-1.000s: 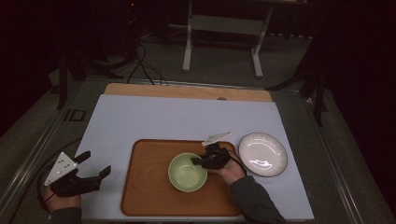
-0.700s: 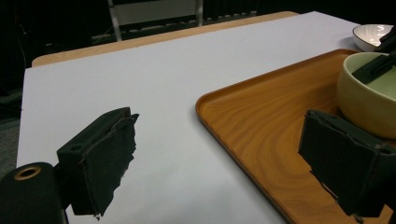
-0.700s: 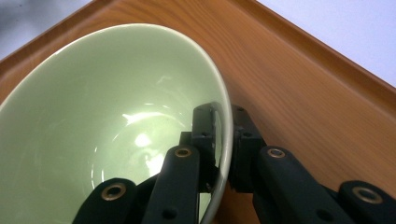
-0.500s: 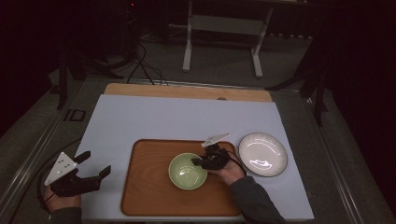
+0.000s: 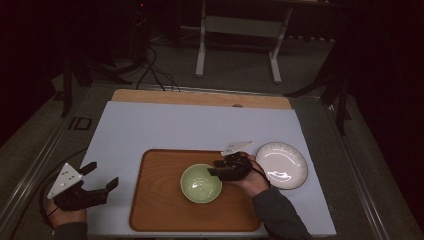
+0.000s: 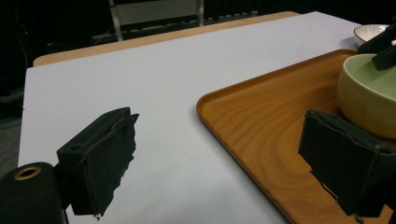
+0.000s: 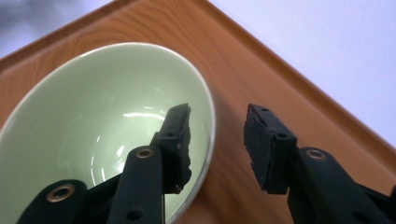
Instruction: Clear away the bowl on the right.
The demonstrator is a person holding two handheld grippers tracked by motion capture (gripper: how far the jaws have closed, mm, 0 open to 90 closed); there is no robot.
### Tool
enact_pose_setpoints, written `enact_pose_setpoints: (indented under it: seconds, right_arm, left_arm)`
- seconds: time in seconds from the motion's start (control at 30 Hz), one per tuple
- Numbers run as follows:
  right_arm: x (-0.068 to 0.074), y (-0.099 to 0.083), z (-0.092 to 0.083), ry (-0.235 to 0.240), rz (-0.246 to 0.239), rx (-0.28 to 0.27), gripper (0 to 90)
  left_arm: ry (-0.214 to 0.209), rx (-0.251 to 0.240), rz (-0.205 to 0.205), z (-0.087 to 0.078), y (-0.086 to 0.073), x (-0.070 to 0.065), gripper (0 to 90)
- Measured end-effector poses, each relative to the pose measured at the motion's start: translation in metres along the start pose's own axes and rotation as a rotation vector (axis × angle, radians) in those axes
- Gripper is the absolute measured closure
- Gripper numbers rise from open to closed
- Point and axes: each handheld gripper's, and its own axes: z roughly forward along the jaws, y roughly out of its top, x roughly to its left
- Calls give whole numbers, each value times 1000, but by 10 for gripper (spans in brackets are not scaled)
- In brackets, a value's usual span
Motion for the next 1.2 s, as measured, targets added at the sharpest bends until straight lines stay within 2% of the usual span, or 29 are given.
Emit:
enact_pose_setpoints:
  seconds: [0.17, 0.2, 0.53, 1.0, 1.2]
  right_arm:
    - [-2, 3, -13, -8, -17, -24, 587]
    - [-4, 5, -22, -16, -21, -38, 586]
    - [-18, 0, -51, -67, -14, -85, 564]
    - [-42, -28, -91, -139, 25, -138, 550]
    - [-51, -44, -104, -182, 64, -174, 549]
  left_arm:
    - [1, 0, 0, 0, 0, 0, 105]
    - [1, 0, 0, 0, 0, 0, 104]
    - [5, 1, 0, 0, 0, 0, 104]
    - [6, 7, -2, 0, -1, 0, 104]
    - [6, 10, -5, 1, -1, 0, 104]
